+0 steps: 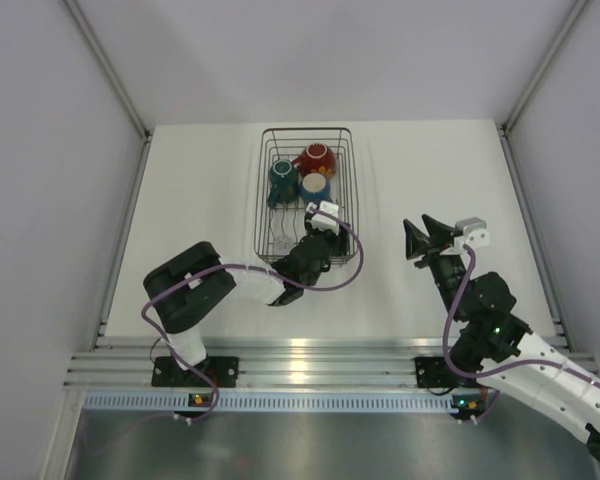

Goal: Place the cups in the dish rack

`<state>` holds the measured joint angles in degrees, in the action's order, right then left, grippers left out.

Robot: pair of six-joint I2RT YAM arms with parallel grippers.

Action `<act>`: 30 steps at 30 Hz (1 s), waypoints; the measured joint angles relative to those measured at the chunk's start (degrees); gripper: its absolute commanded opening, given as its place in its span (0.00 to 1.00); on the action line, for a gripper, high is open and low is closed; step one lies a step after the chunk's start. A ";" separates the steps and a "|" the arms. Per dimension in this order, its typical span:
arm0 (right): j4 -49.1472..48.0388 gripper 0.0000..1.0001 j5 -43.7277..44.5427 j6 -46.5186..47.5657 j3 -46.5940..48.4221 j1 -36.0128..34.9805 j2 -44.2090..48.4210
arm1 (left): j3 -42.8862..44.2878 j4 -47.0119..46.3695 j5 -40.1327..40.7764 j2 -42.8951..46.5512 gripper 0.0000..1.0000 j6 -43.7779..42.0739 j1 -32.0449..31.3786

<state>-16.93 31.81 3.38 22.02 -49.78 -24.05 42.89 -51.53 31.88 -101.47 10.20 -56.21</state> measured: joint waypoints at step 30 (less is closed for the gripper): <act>1.11 0.44 0.02 -0.48 -0.63 0.00 1.57 | 0.79 -6.21 1.11 -4.31 0.00 -3.21 0.13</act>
<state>-15.81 31.83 2.90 21.39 -49.78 -22.48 43.68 -57.74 32.99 -105.78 6.98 -56.07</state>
